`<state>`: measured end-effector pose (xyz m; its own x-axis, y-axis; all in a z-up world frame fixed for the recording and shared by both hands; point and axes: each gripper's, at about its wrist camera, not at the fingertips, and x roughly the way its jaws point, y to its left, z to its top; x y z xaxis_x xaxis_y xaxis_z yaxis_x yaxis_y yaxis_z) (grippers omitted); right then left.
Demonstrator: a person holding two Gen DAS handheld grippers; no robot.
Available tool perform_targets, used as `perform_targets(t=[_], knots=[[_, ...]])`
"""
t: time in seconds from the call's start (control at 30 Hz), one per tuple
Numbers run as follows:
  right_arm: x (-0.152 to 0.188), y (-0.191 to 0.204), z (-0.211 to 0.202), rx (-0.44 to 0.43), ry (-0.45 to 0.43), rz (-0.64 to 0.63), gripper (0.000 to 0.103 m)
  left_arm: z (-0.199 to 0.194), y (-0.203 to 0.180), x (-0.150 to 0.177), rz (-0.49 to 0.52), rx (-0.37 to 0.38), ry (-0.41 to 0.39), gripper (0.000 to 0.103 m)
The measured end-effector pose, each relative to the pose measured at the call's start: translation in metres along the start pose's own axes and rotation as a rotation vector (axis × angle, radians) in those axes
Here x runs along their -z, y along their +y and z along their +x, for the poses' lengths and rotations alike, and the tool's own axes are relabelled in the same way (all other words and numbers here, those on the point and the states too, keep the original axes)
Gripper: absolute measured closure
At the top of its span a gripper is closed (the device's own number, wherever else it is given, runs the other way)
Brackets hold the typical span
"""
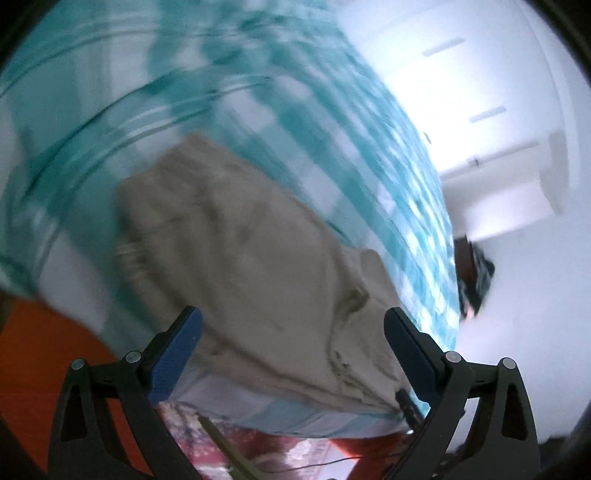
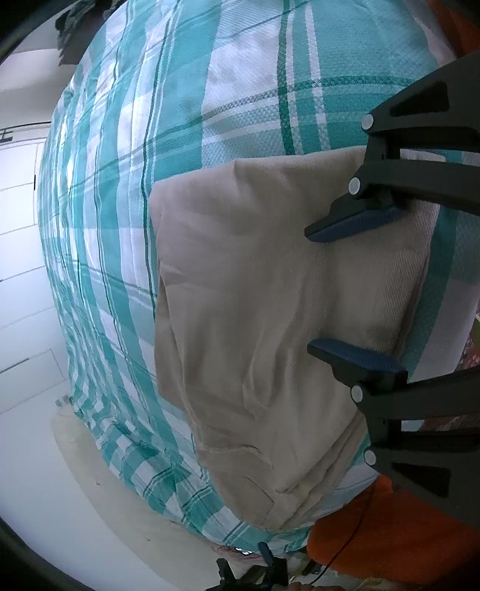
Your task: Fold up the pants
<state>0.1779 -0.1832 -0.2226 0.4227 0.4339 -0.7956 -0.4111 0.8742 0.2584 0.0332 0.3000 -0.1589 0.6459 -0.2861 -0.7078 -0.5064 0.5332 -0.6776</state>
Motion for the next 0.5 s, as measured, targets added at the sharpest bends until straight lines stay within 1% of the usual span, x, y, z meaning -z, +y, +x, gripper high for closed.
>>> perform_targets(t=[0.03,0.1,0.13,0.27,0.33,0.43,0.47,0.5], knots=[[0.0,0.001,0.0,0.005,0.0,-0.006,0.045,0.002,0.005,0.001,-0.009,0.002,0.005,0.009],[0.0,0.003,0.001,0.009,-0.002,-0.006,0.044,0.01,0.012,0.001,-0.03,0.01,0.022,0.02],[0.0,0.002,0.001,0.007,-0.002,-0.005,0.044,0.015,0.017,0.001,-0.046,0.006,0.028,0.021],[0.0,0.002,0.001,0.006,-0.002,-0.006,0.044,0.027,0.029,0.0,-0.064,-0.049,0.025,0.021],[-0.001,0.002,0.002,0.005,-0.002,-0.005,0.044,0.035,0.033,-0.001,-0.076,-0.062,0.029,0.021],[-0.001,0.002,0.002,0.003,-0.004,-0.007,0.044,0.04,0.035,-0.005,-0.086,-0.061,0.005,0.019],[-0.001,0.002,0.002,0.003,-0.004,-0.006,0.044,0.041,0.035,-0.006,-0.094,-0.052,-0.001,0.017],[-0.001,0.002,0.002,0.003,-0.004,-0.007,0.044,0.041,0.037,-0.007,-0.108,-0.036,-0.013,0.016]])
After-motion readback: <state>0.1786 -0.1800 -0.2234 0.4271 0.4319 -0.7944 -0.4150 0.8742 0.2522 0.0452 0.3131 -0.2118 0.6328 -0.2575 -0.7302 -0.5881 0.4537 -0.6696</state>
